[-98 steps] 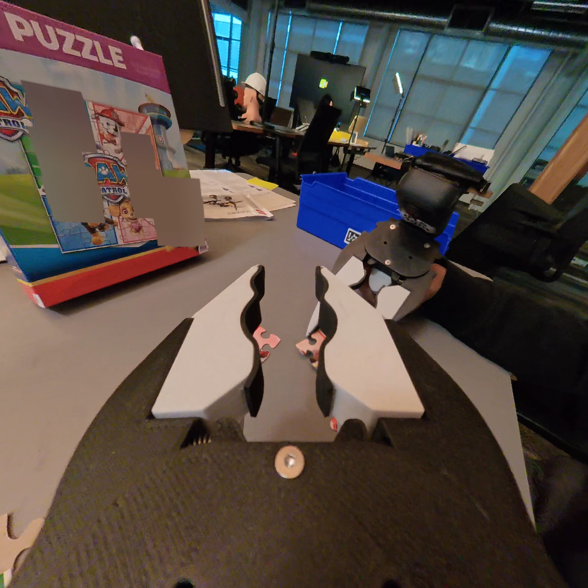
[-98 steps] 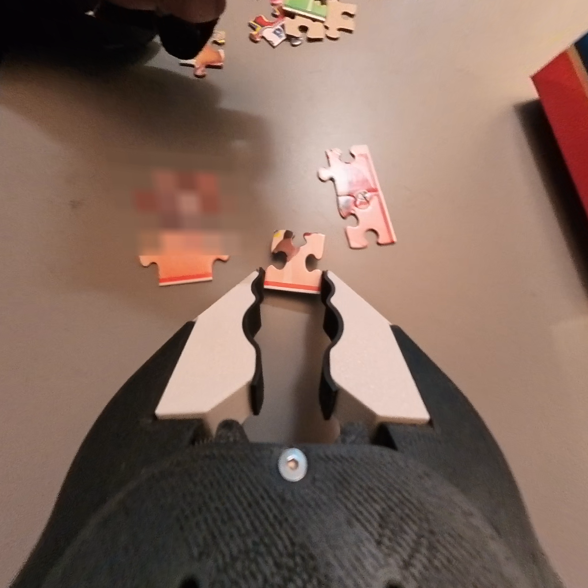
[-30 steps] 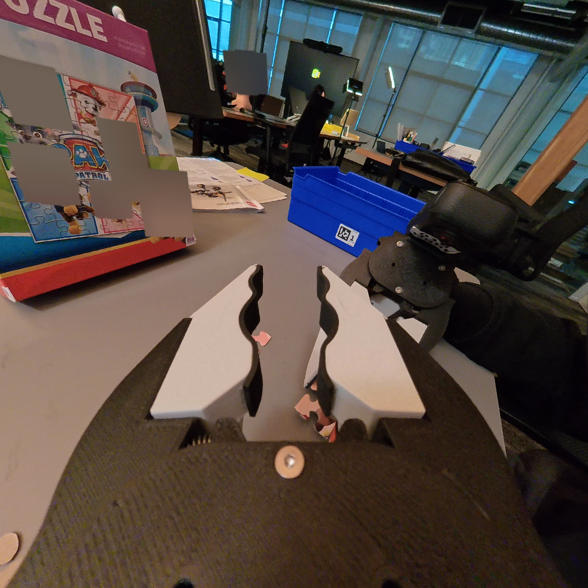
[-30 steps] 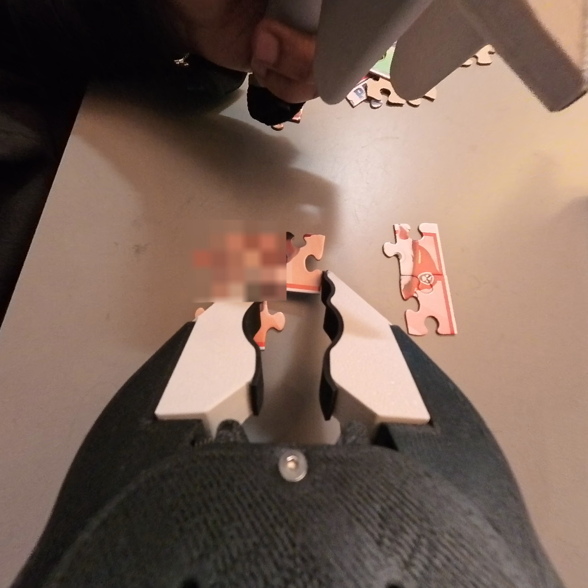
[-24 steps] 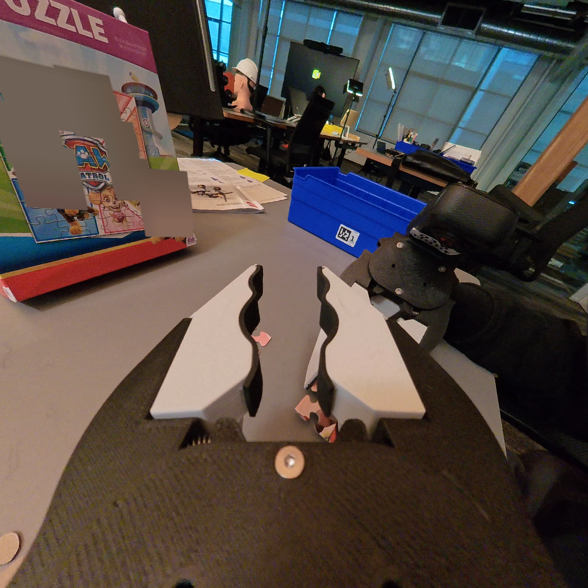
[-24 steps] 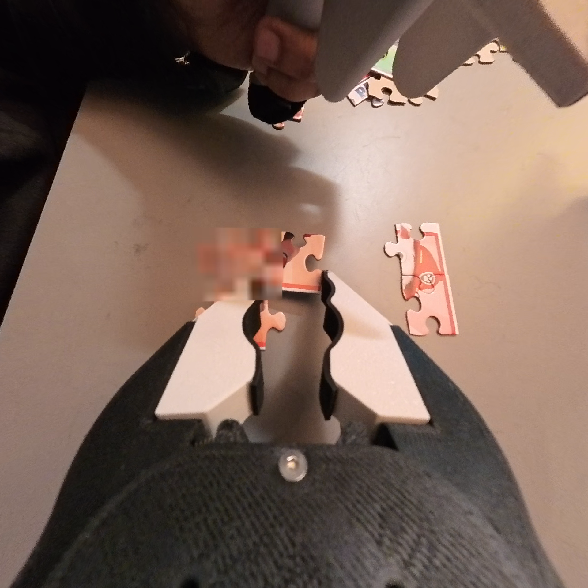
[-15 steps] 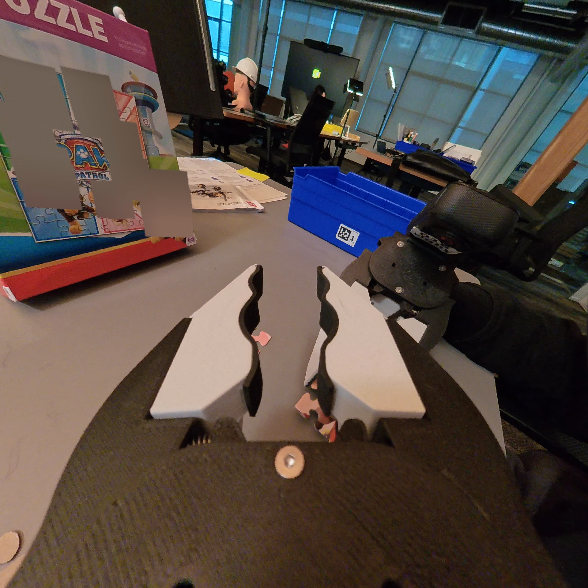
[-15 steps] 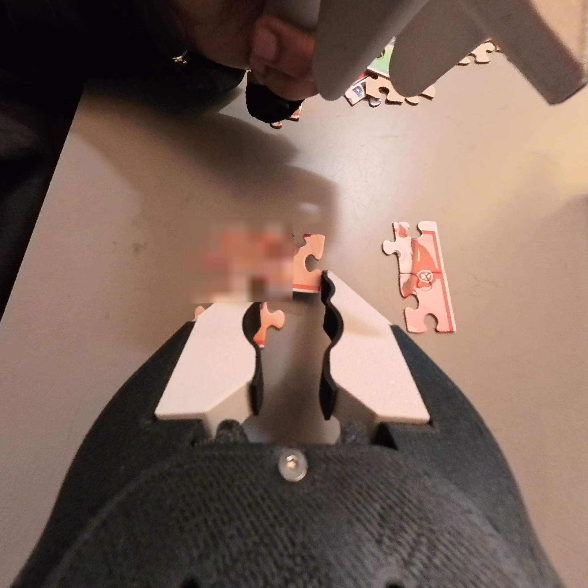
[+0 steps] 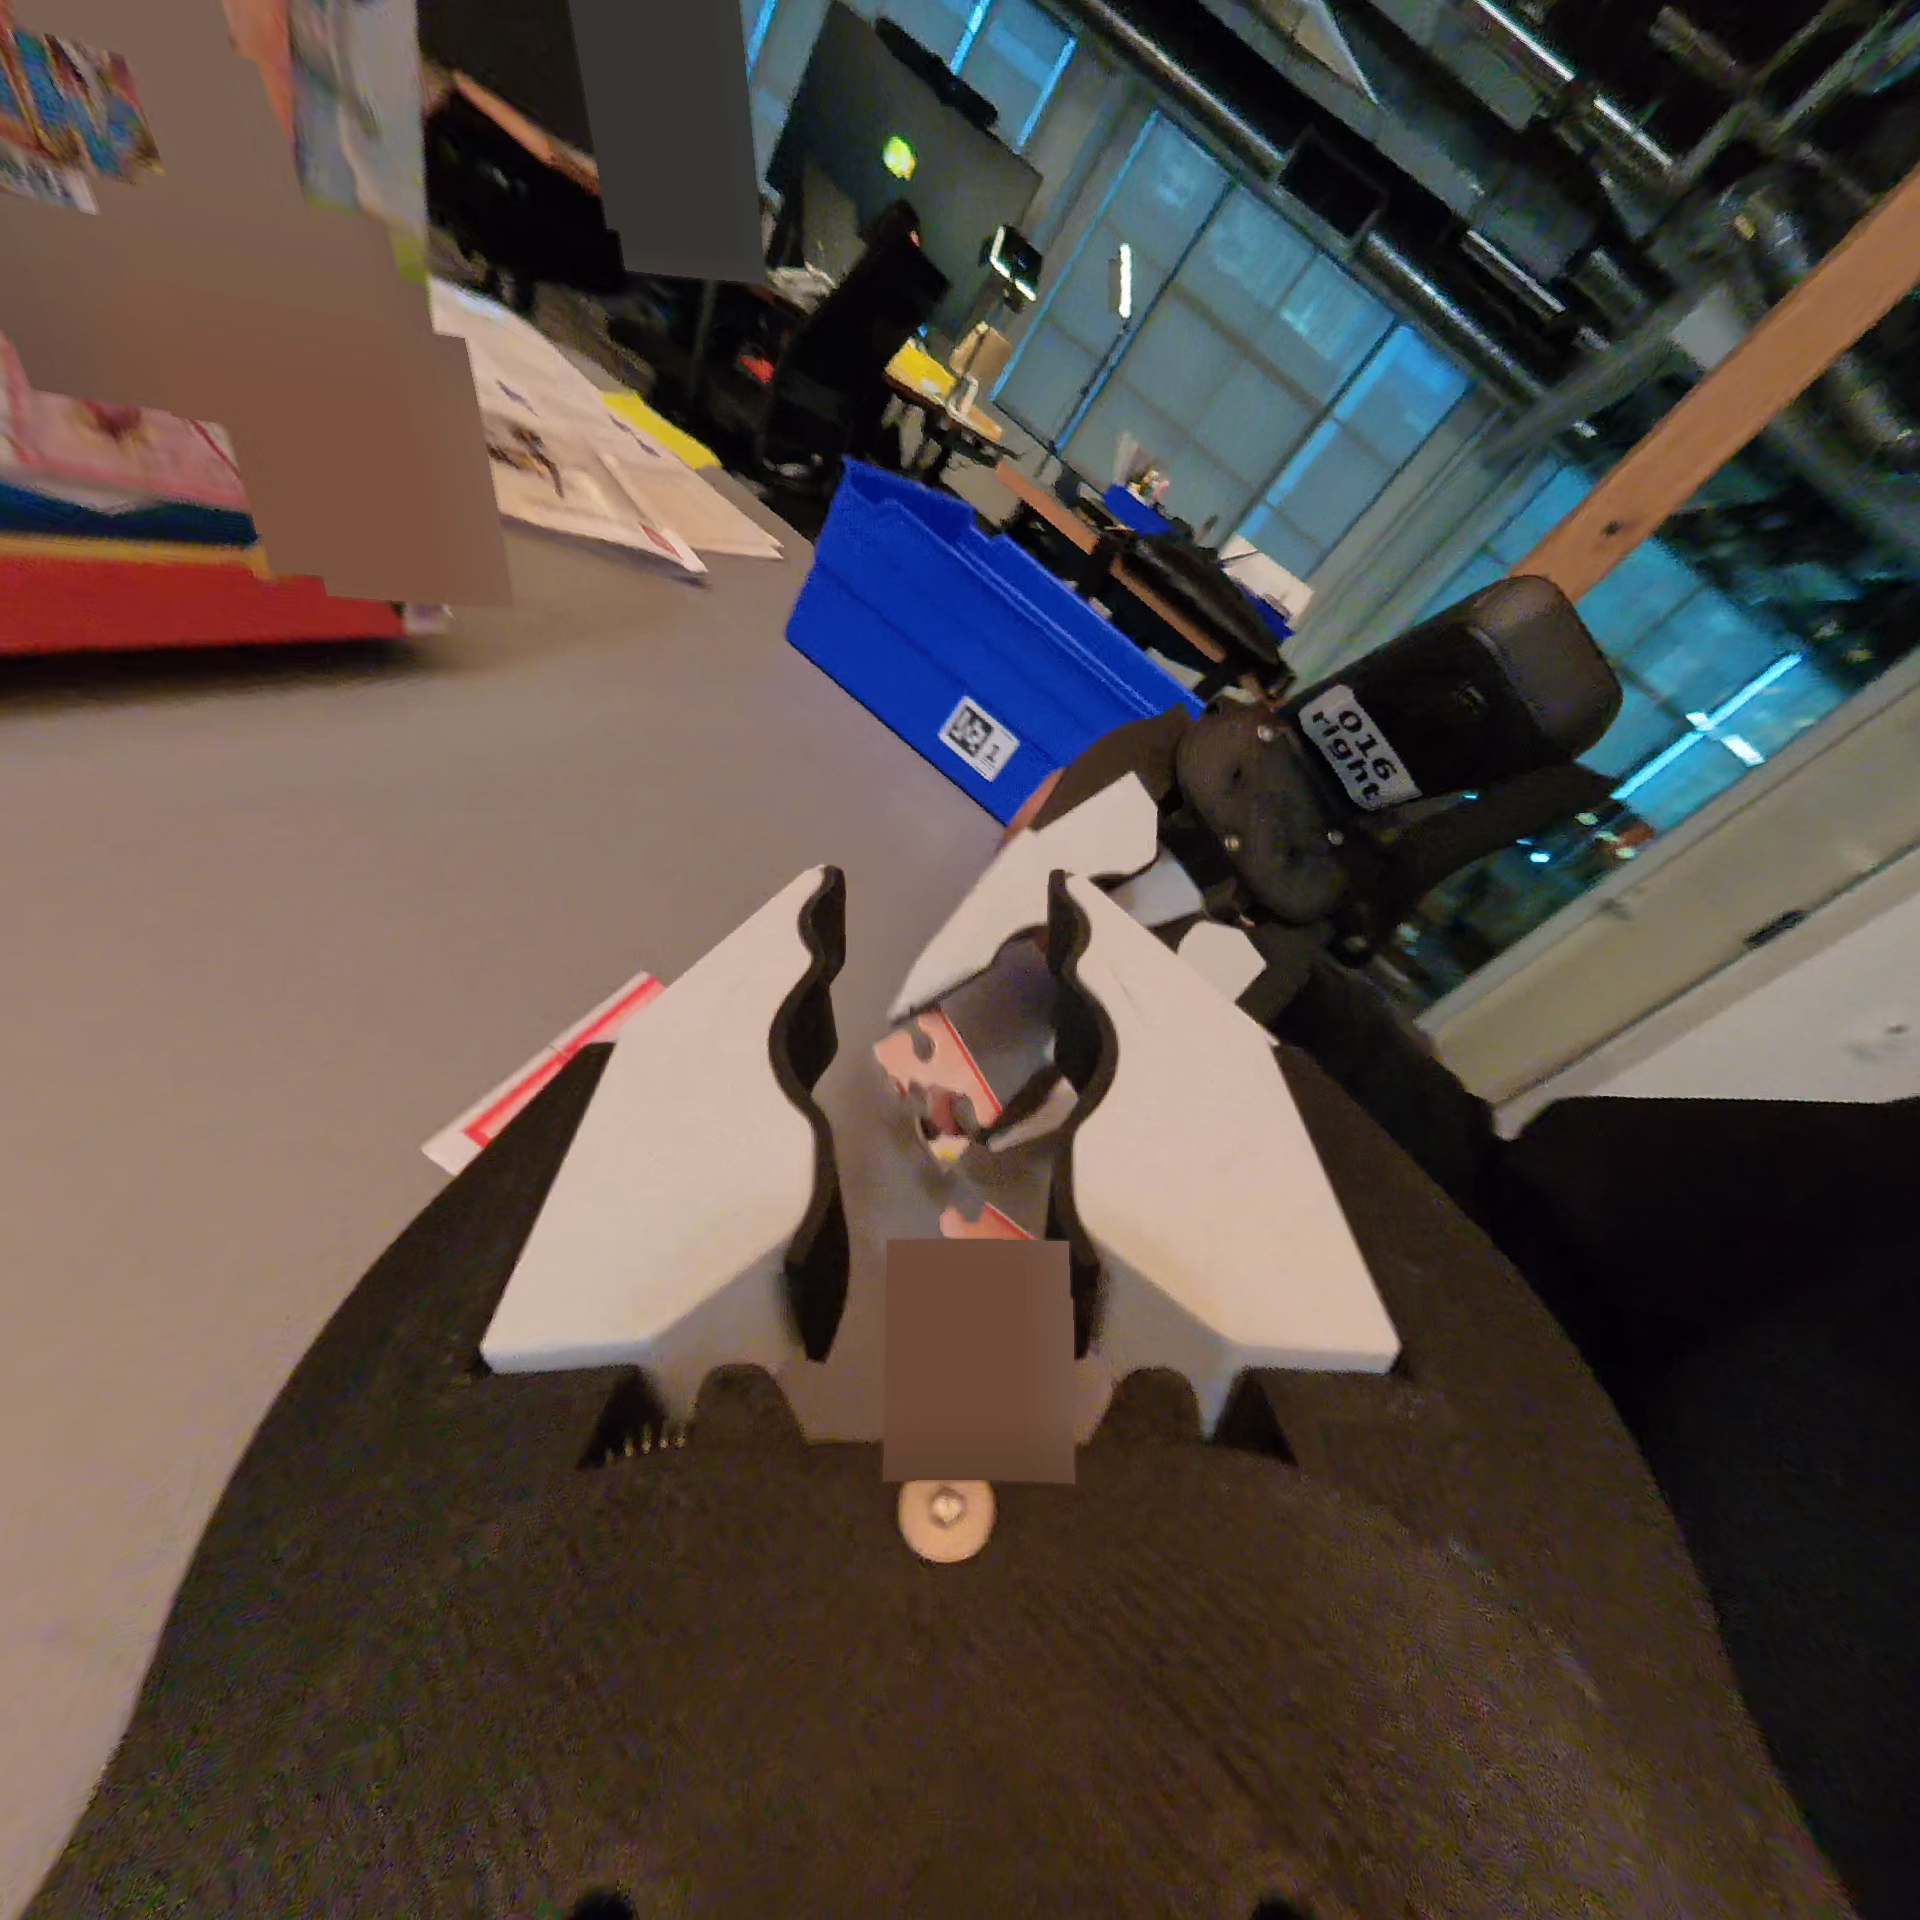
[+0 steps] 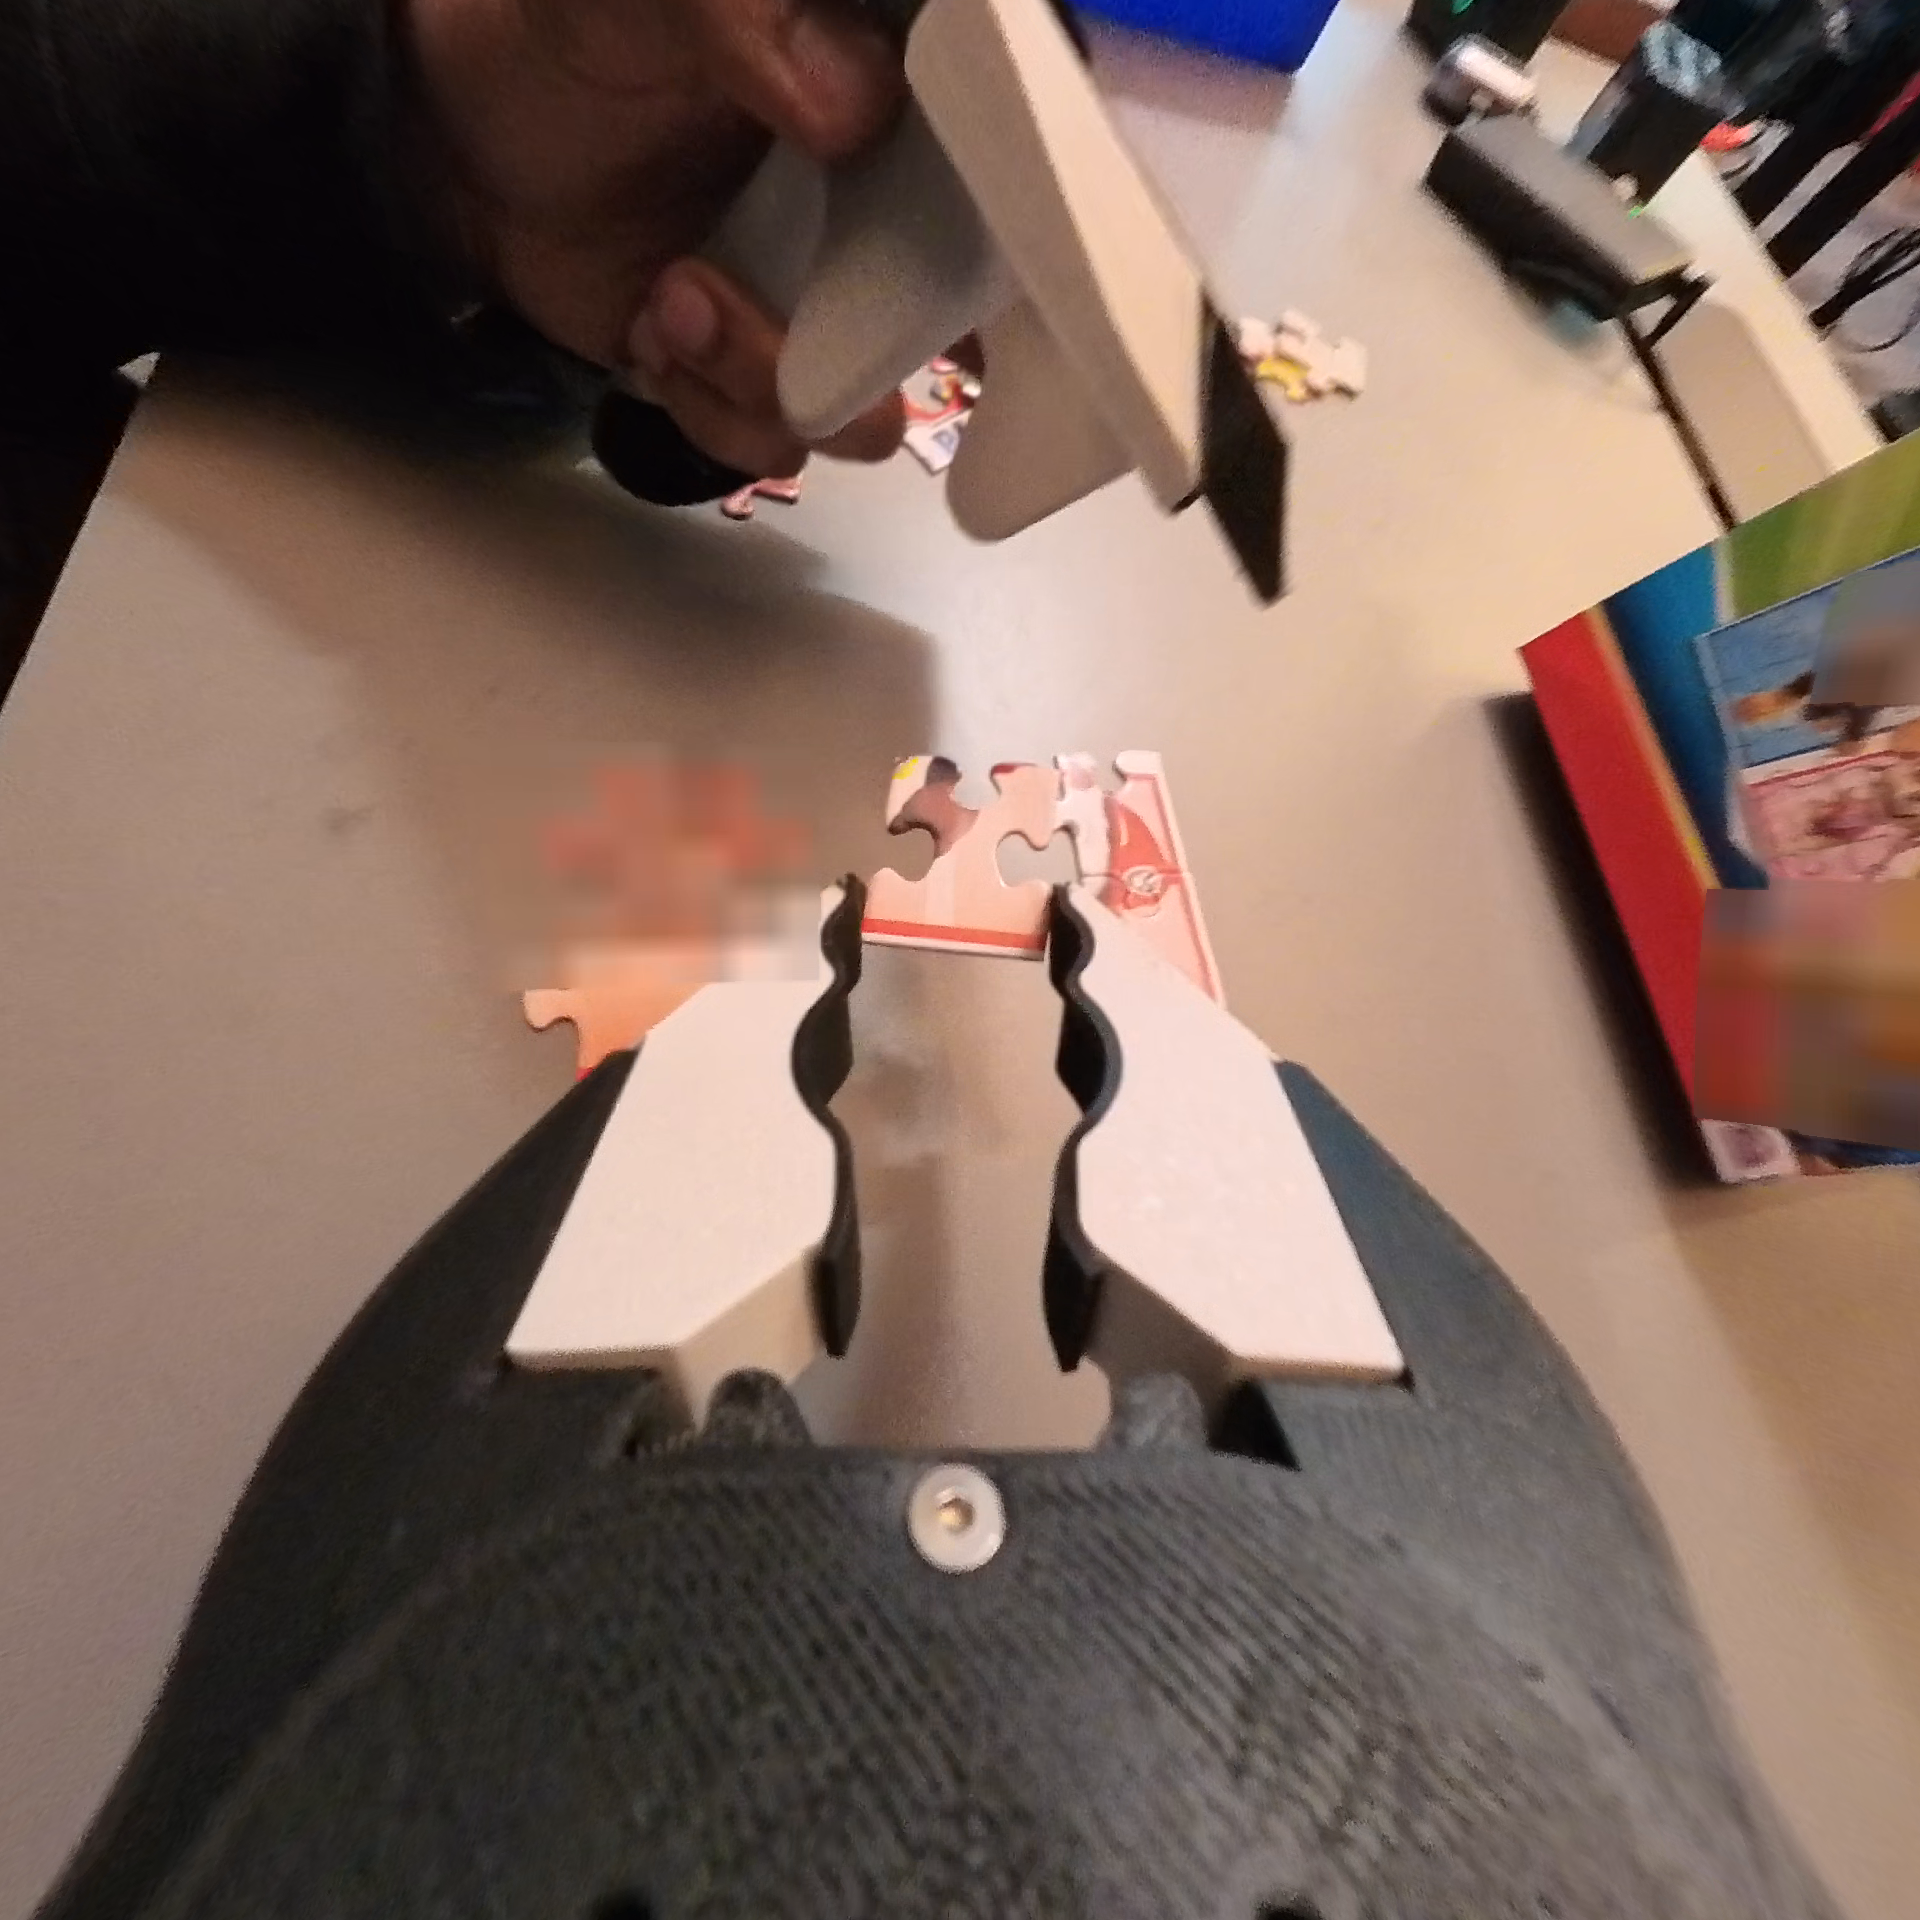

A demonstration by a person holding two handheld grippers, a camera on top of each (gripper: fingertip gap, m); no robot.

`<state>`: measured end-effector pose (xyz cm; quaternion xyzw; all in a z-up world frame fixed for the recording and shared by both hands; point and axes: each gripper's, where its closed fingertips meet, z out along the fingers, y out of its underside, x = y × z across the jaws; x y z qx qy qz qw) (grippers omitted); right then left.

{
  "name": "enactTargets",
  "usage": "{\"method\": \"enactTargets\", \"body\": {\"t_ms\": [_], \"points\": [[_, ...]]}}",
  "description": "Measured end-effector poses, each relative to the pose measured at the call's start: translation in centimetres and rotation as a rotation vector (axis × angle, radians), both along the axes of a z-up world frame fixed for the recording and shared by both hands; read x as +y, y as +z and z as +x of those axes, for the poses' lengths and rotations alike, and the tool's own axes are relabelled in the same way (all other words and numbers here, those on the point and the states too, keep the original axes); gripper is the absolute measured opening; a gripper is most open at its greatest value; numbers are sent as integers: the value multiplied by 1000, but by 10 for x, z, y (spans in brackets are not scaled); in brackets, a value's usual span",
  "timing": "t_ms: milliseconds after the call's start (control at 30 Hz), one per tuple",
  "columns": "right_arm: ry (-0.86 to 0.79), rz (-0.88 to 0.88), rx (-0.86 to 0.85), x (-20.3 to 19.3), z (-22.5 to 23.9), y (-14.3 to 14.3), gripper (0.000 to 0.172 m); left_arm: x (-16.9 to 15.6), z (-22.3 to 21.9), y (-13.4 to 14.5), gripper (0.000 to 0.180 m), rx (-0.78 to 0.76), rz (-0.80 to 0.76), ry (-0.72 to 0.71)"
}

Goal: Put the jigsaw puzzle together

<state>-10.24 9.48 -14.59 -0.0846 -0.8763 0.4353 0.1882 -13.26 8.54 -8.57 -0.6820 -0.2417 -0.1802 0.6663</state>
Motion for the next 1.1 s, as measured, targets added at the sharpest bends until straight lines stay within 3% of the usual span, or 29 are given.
{"method": "enactTargets", "body": {"t_ms": [167, 867, 1100], "points": [[-22, -8, 82, 2, -5, 10, 34, 7, 12, -10, 33, -93, -23, -100], [-6, 19, 14, 1, -1, -4, 34, 8, 11, -13, 29, -36, -56, -78], [-62, 73, -125, 31, -1, -24, 35, 7, 10, -12, 29, -30, -50, -70]]}}
